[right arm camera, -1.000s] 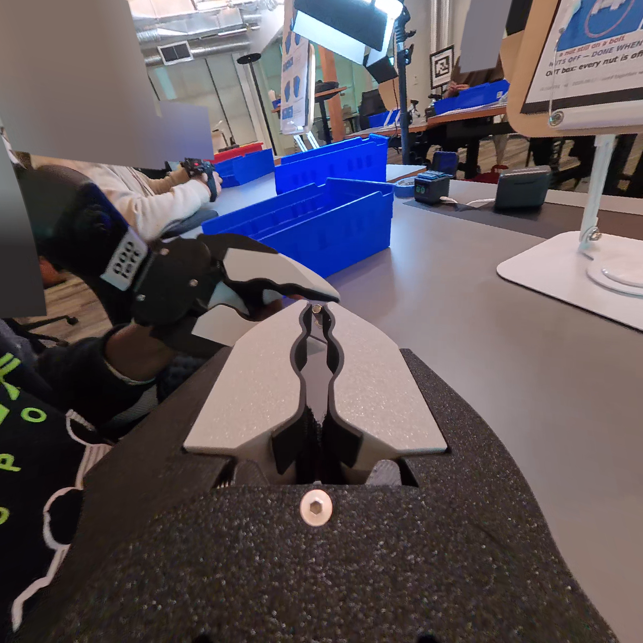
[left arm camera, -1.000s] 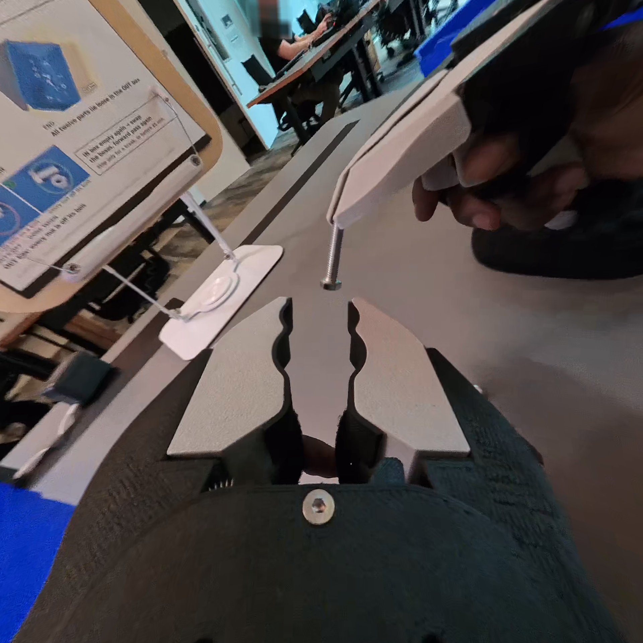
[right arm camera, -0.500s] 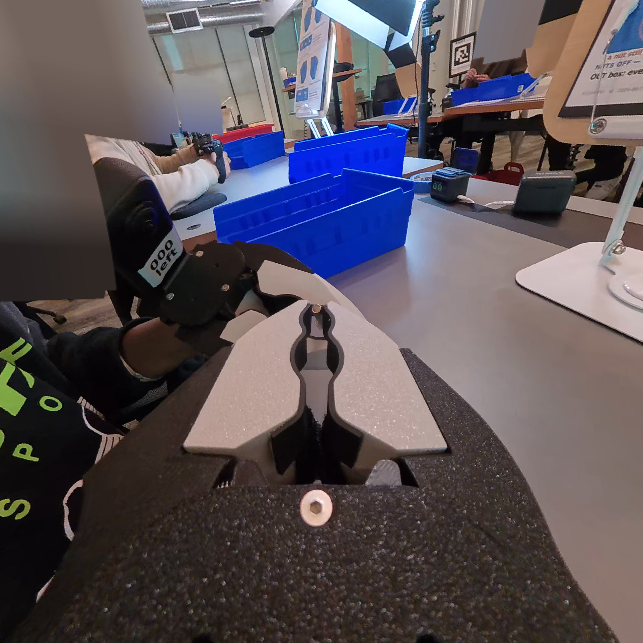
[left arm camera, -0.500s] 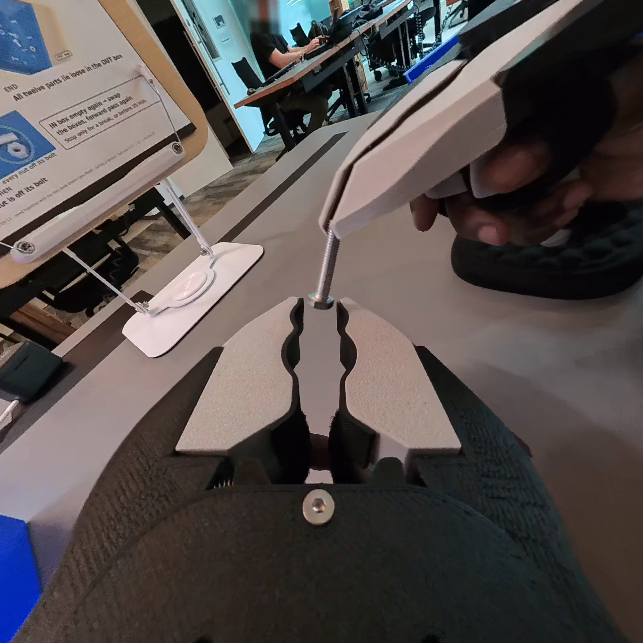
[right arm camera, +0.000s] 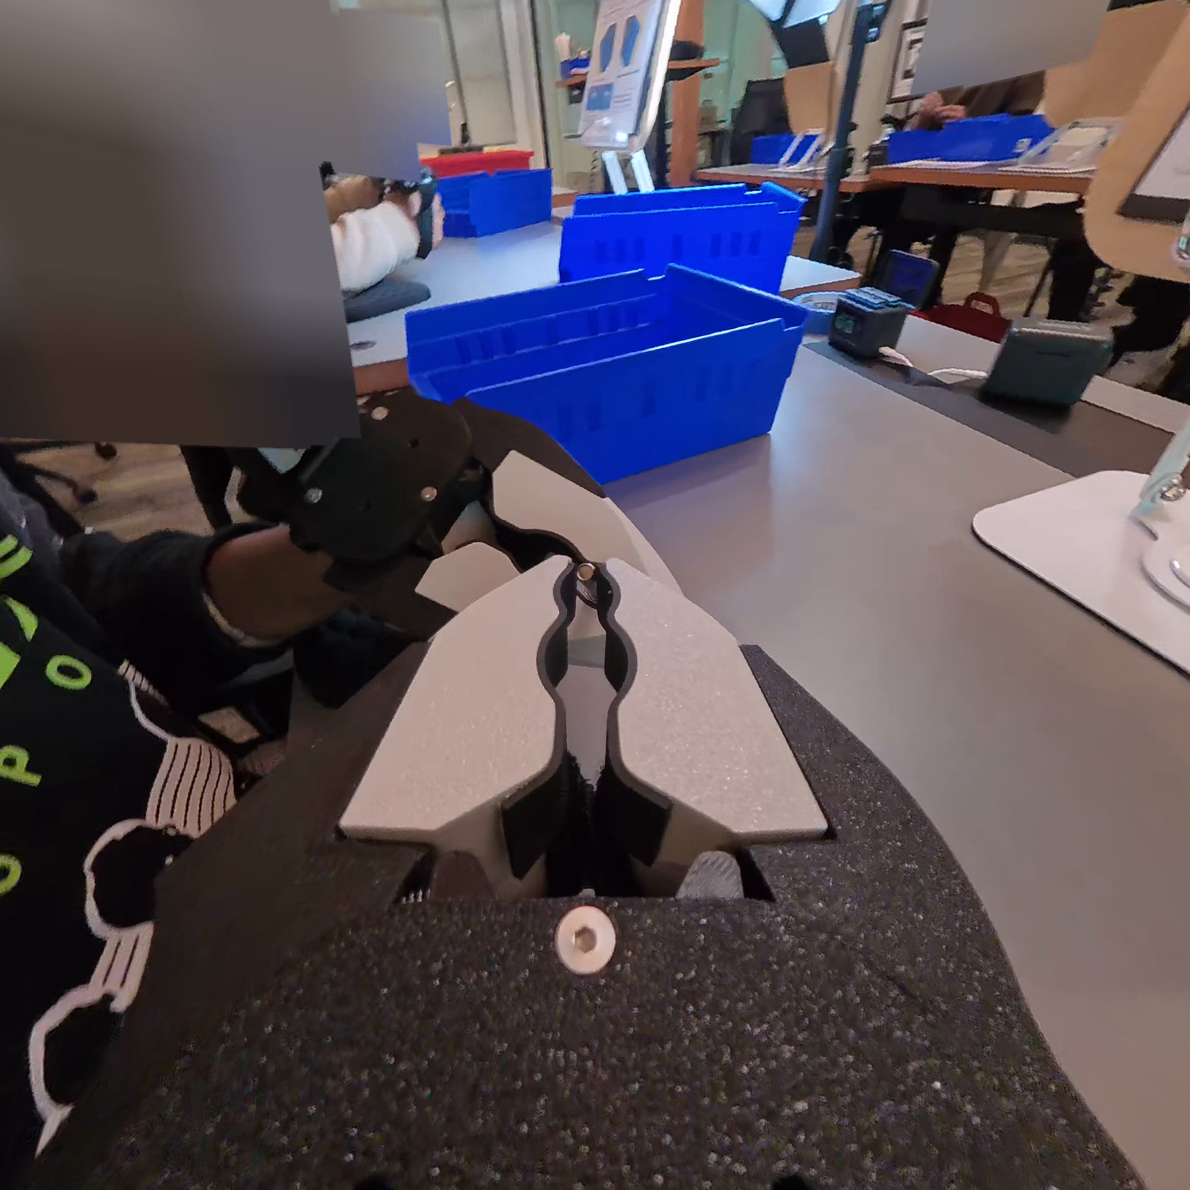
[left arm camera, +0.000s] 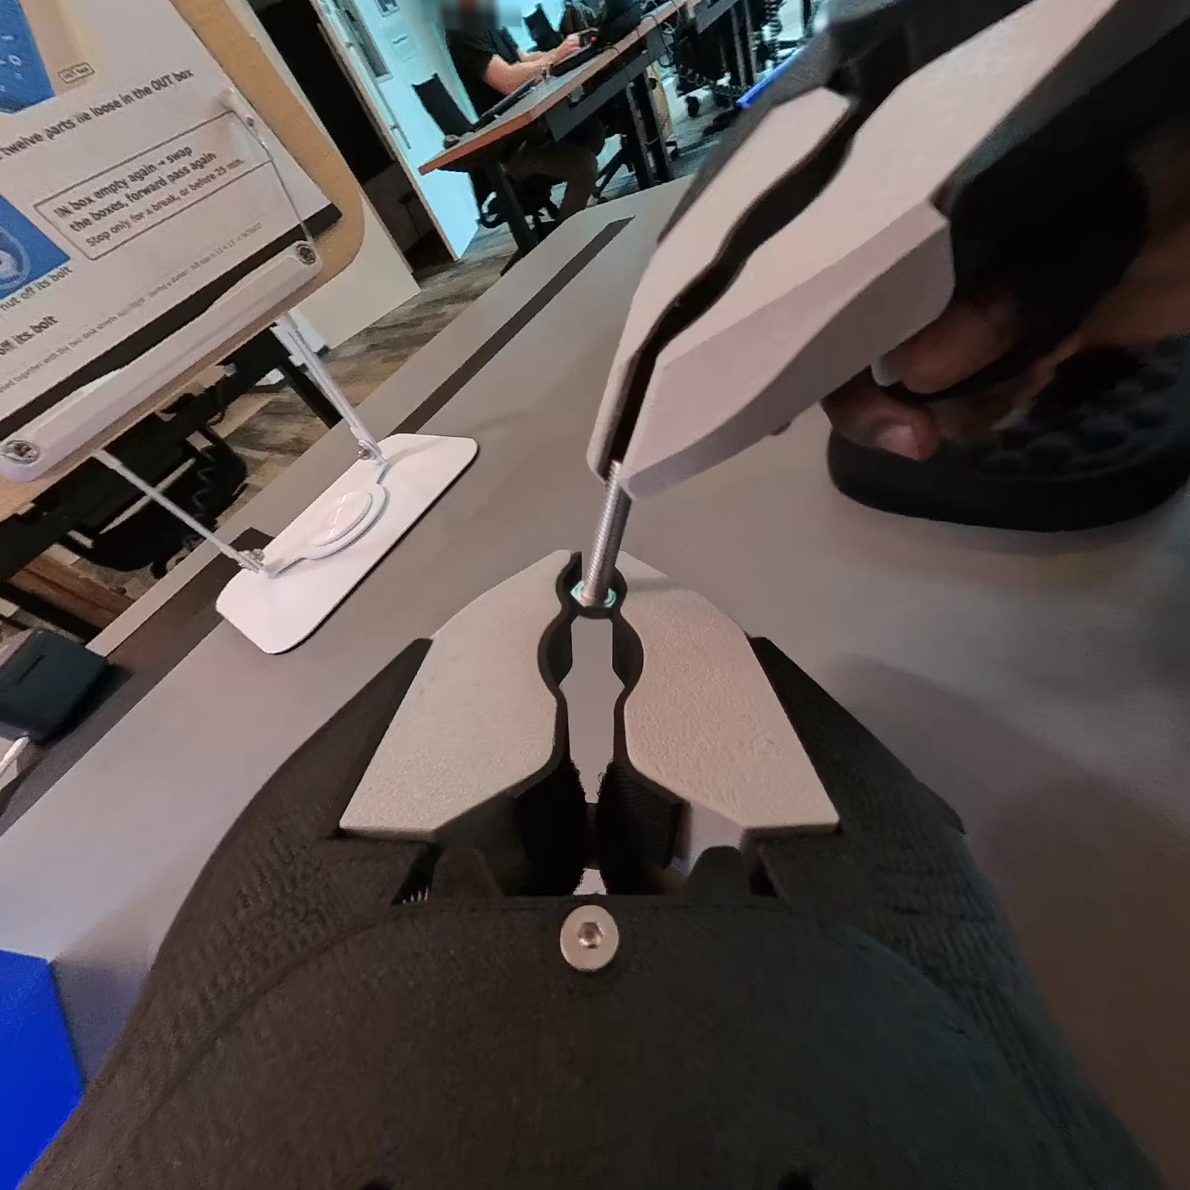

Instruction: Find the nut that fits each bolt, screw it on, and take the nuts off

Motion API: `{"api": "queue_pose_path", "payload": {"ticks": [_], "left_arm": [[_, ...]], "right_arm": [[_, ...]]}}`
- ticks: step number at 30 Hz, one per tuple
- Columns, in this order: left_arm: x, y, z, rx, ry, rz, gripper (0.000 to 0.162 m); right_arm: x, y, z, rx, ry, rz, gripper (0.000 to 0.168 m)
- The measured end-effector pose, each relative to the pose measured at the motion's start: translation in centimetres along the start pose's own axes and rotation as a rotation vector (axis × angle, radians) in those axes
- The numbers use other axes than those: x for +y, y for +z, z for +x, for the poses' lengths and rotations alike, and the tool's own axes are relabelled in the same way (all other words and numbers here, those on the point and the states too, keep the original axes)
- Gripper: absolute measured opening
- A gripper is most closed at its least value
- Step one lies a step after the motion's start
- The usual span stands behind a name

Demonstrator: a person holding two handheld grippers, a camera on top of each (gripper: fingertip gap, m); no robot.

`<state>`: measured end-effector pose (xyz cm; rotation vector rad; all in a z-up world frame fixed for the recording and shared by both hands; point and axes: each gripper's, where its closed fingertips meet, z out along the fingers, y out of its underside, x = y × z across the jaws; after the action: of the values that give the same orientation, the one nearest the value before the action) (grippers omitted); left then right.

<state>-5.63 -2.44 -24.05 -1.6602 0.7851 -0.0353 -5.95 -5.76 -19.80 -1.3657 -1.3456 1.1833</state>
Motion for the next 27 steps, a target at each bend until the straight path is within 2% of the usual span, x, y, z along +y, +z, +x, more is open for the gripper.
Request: {"api": "queue_pose_path", "payload": {"ticks": [4,10,27], "left_arm": [[0.2,0.0,1.1,0.066,0.025,-0.004,0.007],[0.5,0.1,1.7,0.093,0.064,-0.017,0.007],[0.4,0.1,1.7,0.100,0.040,-0.005,0.005]], "right_arm": [[0.3,-0.4,-0.5,-0.065,-0.118,-0.101,0.006],[0.6,-0.4,-0.7,-0.126,-0.149,-0.171,0.006],[0.7,-0.5,-0.5,-0.134,-0.113,-0.146,0.006]]}}
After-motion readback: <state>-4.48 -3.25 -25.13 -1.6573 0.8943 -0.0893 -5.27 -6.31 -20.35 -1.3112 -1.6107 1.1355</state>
